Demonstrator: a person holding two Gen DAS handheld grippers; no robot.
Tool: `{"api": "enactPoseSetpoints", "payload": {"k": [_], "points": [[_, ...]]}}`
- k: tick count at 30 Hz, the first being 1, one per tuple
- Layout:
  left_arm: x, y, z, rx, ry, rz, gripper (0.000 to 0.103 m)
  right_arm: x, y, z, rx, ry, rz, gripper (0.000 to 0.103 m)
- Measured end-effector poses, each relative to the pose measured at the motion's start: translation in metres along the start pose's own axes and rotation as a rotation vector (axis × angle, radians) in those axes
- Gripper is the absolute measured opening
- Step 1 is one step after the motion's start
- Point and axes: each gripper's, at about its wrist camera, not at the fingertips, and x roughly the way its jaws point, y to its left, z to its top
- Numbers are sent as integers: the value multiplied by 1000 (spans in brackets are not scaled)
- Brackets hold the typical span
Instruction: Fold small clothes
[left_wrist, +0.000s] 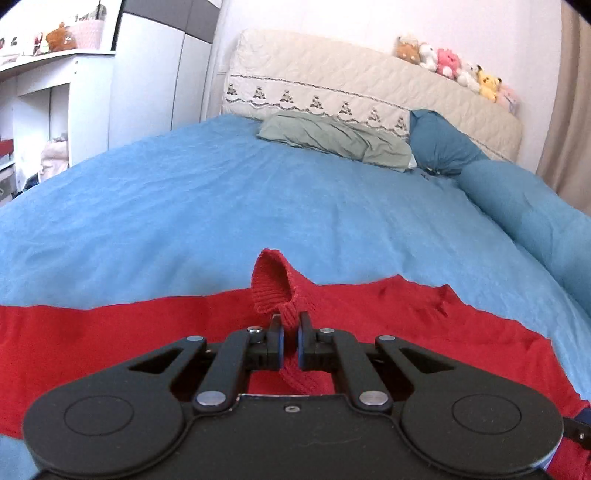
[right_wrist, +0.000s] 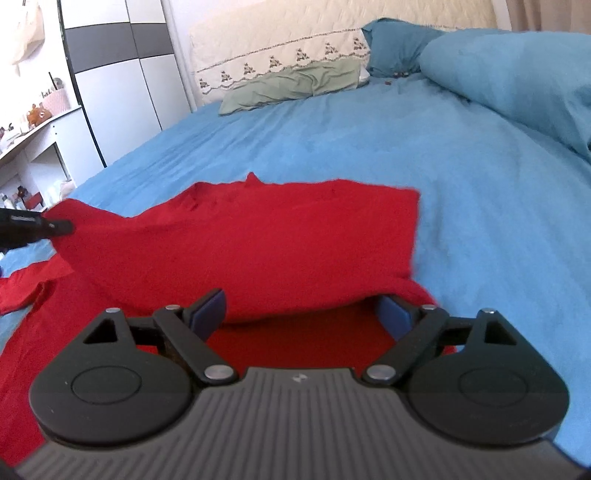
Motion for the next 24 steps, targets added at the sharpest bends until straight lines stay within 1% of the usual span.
{"api": "enactPoseSetpoints", "payload": {"k": [3,5,7,9,12,14,15,16,17,18,19,21,22,24], "points": [[8,10,-11,40,47,48,6,5,-7,-2,6,44,-33,103],[13,16,-21,12,84,45,7,4,-16,-6,33,55,-20,102],[17,21,-29,-21,108,44,7,0,-24,-9,61,43,-17,101],[18,22,-34,-26,135,45,13,-2,-26,-11,54,46,-17,101],[6,26,-35,-10,134,54,24,-6,-20,-13,4,65,-36,101],[-9,28,-37,0,131,72,37,-11,-15,-14,-29,88,-38,102],[-18,31,-37,0,129,67,40,-17,-13,-13,-48,95,-33,102],[-25,33,-34,3,116,54,52,-24,-9,-12,-67,85,-15,103],[-31,32,-33,15,95,43,79,-33,-5,-9,-86,60,14,103],[-34,28,-32,36,81,19,94,-38,0,-6,-96,40,28,103],[-34,24,-32,58,77,-16,102,-39,6,-1,-98,25,39,103],[-29,12,-31,88,78,-75,103,-30,16,8,-98,26,62,103],[-22,5,-30,100,90,-83,103,-21,22,11,-104,24,53,103],[-6,-4,-28,108,112,-75,102,-7,29,14,-101,21,32,103]]}}
